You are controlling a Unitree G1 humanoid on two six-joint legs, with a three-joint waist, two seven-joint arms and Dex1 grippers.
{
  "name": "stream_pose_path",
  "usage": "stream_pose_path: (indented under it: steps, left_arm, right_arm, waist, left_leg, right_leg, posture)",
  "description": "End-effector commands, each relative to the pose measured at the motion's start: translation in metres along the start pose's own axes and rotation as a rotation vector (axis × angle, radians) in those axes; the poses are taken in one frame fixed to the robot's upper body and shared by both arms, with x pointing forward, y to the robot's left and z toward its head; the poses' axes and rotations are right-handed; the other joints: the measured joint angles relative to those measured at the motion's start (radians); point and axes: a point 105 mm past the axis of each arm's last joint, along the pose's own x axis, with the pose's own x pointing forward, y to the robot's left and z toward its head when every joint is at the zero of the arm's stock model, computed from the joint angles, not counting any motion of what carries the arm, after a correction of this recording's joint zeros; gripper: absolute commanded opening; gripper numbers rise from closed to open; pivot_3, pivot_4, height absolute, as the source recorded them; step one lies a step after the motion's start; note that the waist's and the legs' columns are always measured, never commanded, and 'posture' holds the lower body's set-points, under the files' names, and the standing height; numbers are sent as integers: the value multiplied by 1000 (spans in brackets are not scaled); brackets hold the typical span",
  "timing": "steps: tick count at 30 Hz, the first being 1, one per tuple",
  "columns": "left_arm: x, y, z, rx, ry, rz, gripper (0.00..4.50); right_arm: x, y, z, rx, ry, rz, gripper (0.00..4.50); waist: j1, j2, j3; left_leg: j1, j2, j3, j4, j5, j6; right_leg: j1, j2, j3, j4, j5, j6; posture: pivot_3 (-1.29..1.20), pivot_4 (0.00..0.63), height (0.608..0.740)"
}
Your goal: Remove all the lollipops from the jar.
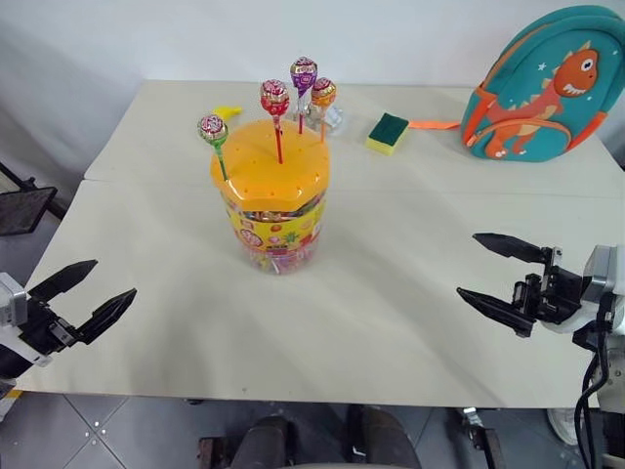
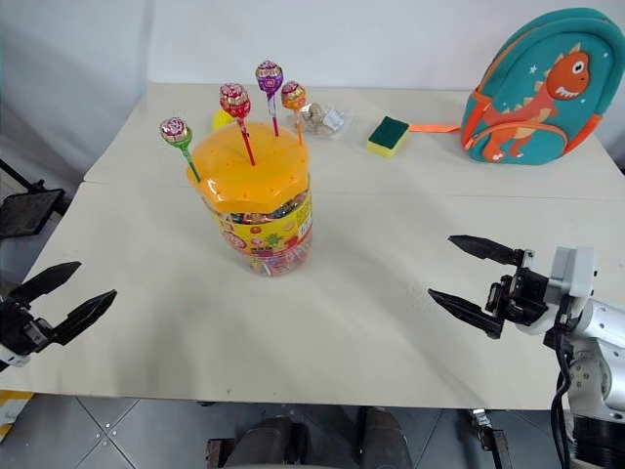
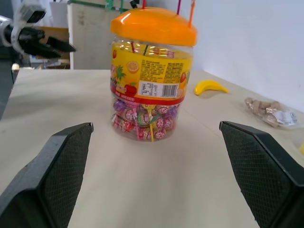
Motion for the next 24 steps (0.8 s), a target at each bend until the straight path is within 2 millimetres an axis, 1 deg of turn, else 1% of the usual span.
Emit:
stream_pose_path:
  steps: [1, 3, 5, 6, 7, 8, 9, 10, 14, 17, 18, 20, 23, 24]
  left_arm:
    - [6, -6, 11, 40, -15, -53, 4500]
    - [8, 2, 28, -27, -137, -7, 4500]
    - [8, 7, 45, -107, -235, -15, 4500]
    - [7, 8, 55, -155, -288, -32, 4500]
    - [7, 9, 65, -207, -348, -58, 4500]
    - [13, 5, 77, -226, -399, -104, 4500]
    - [17, 3, 85, -235, -429, -135, 4500]
    - [25, -3, 92, -243, -437, -190, 4500]
    - [65, -19, 105, -120, -378, -347, 4500]
    - [89, -28, 122, -73, -404, -445, 4500]
    - [99, -33, 126, -42, -392, -480, 4500]
    - [117, -43, 132, -20, -363, -555, 4500]
    - [133, -49, 135, -7, -354, -600, 4500]
    - [137, -51, 137, -10, -362, -612, 4310]
  right_arm:
    - [3, 4, 5, -41, -27, 39, 4460]
    - [9, 0, 19, -11, -119, 6, 4460]
    - [14, -8, 37, 52, -208, -54, 4460]
    - [17, -11, 45, 57, -248, -77, 4460]
    - [20, -12, 52, 55, -278, -87, 4460]
    - [22, -13, 62, 34, -314, -96, 4460]
    - [24, -13, 68, 21, -335, -100, 4460]
    - [26, -12, 73, 14, -350, -102, 4460]
    - [33, 1, 75, -11, -323, -47, 4460]
    - [33, 5, 72, -27, -292, -19, 4460]
    - [32, 5, 70, -36, -275, -10, 4460]
    - [31, 5, 68, -51, -252, 1, 4460]
    - [32, 6, 67, -58, -246, 12, 4460]
    - [34, 7, 65, -65, -239, 24, 4487]
  waist:
    - [-3, 0, 0]
    - [-2, 0, 0]
    - [-2, 0, 0]
    - [-3, 0, 0]
    - [-3, 0, 0]
    - [-4, 0, 0]
    - [-2, 0, 0]
    - [0, 0, 0]
    - [20, 0, 0]
    - [22, 0, 0]
    - [22, 0, 0]
    - [23, -1, 0]
    - [19, 0, 0]
    - [18, 0, 0]
  left_leg:
    - [0, 0, 0, 0, 0, 0]
    - [0, 0, 0, 0, 0, 0]
    - [0, 0, -1, 1, 0, 0]
    - [0, 0, -1, 1, 0, 0]
    - [0, 0, -1, 1, 0, 0]
    - [0, 0, -1, 1, 0, 0]
    - [0, 0, -2, 1, 0, 0]
    - [0, 0, -2, 1, 0, 0]
    - [0, -3, -3, 1, 0, 0]
    - [-1, -5, -2, 1, 1, 2]
    - [-1, -5, -1, 2, 2, 2]
    - [-1, -5, -1, 2, 2, 3]
    - [-1, -5, 2, 1, 2, 3]
    - [0, -4, 3, 1, 2, 3]
  right_leg:
    - [0, 0, 0, 0, 0, 0]
    - [0, 0, 0, 0, 0, 0]
    - [0, 0, 0, 0, 0, 0]
    - [0, 0, 0, 1, 0, 0]
    - [0, -1, 0, 1, 0, 0]
    - [0, -1, 0, 1, 0, 0]
    - [0, -1, 0, 1, 0, 0]
    - [0, 0, 0, 1, 0, 0]
    - [0, -1, -1, 2, 0, 0]
    - [1, 2, -1, 2, 1, 2]
    - [0, 6, 0, 1, 2, 3]
    - [0, 7, 0, 1, 2, 3]
    - [0, 8, -1, 1, 2, 3]
    - [-1, 9, -1, 1, 2, 3]
  posture:
    - [0, 150, 740]
    - [0, 150, 740]
    - [0, 150, 740]
    - [0, 150, 740]
    - [0, 150, 740]
    - [0, 150, 740]
    - [0, 150, 740]
    - [0, 150, 740]
    - [0, 150, 740]
    - [0, 150, 740]
    - [0, 150, 740]
    - [0, 150, 740]
    - [0, 150, 740]
    - [0, 150, 740]
